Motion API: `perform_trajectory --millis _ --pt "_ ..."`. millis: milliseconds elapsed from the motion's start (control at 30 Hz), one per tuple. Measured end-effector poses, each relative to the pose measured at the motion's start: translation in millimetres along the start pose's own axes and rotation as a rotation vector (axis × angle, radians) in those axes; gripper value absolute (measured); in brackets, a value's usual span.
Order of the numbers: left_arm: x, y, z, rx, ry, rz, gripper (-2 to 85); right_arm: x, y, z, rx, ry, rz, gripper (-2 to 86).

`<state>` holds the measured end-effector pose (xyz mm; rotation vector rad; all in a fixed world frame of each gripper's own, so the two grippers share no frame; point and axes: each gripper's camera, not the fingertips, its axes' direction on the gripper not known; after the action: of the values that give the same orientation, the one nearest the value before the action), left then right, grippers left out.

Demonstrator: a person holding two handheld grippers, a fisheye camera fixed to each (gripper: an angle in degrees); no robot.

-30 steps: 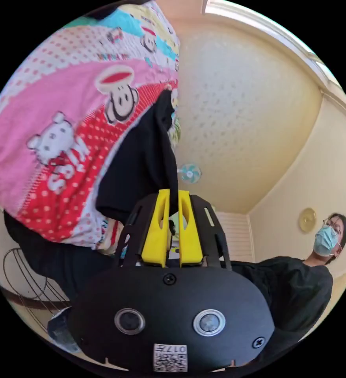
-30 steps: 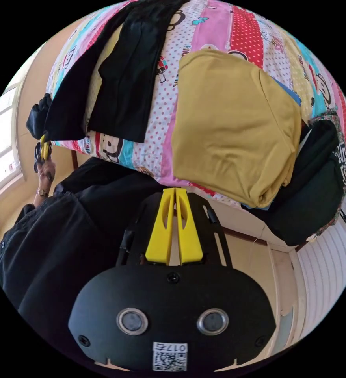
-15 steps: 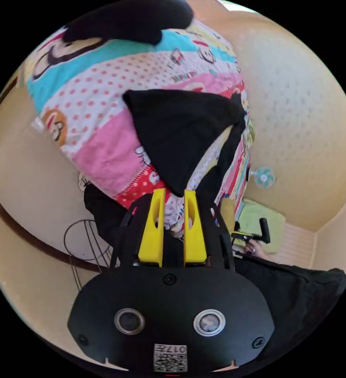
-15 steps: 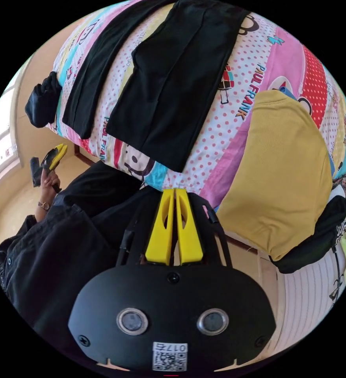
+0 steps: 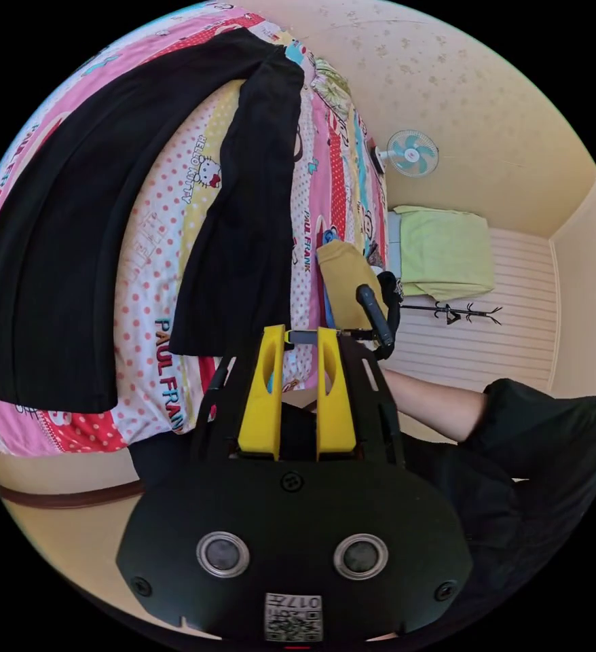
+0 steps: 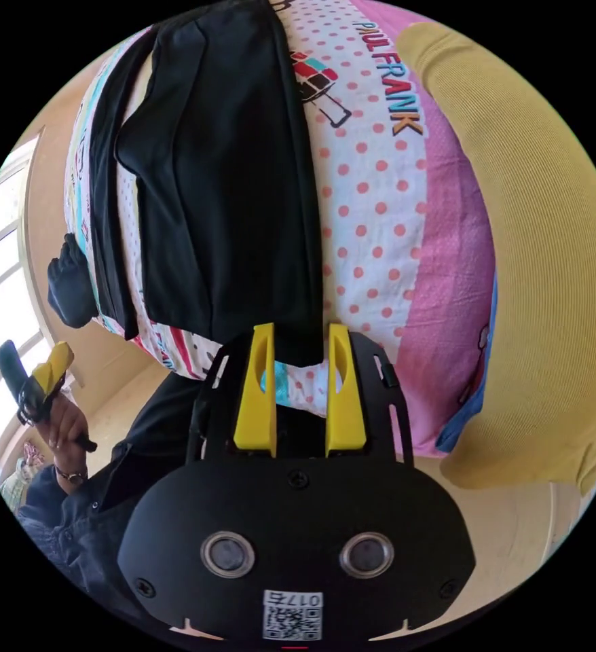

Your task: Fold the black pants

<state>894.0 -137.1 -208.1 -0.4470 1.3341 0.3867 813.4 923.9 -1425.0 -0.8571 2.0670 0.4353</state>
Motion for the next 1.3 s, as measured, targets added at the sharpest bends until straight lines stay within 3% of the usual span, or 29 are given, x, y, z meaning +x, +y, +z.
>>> perform_trajectory --millis 233,367,567,733,833,900,967,1133,1300 --pt "37.1 19.1 -8.6 -0.039 -0.002 -0.054 12.1 6.0 65.9 -10.7 0.094 -0.188 -0.156 3.8" --pt "79.9 2.1 24.1 -0.232 0.018 -0.067 17.1 -5.0 112.3 -38.7 0.206 -0.407 -0.287 3.4" --pt "118.6 3.4 54.0 -0.550 -0.223 -0.039 6.7 -23.2 143.6 -33.4 0.175 -0.469 -0.490 3.4" --pt "147.2 33.4 21.8 -0.497 -0.196 0.045 3.4 22.4 132.3 -21.5 -0.039 -0.564 -0.555 4.1" --pt "154.3 48.7 -12.5 -0.421 -0.153 0.034 3.1 54.8 95.4 -46.9 -0.076 -0.406 -0.527 4.8" --pt "155.1 54.5 -36.9 -0.378 -0.122 0.022 3.0 64.6 44.0 -83.6 -0.013 -0.221 -0.504 7.4" --pt "151.6 58.7 -69.8 -0.331 -0.053 0.004 2.8 67.9 -6.7 -112.6 0.084 -0.175 -0.443 9.7" --pt "130.6 61.5 -133.2 -0.261 0.154 -0.067 2.4 86.7 -149.1 -150.3 0.375 -0.461 -0.166 13.1" --pt "98.1 61.4 -184.9 -0.205 0.392 -0.138 1.9 98.8 -232.3 -120.5 0.724 -0.720 0.124 14.2"
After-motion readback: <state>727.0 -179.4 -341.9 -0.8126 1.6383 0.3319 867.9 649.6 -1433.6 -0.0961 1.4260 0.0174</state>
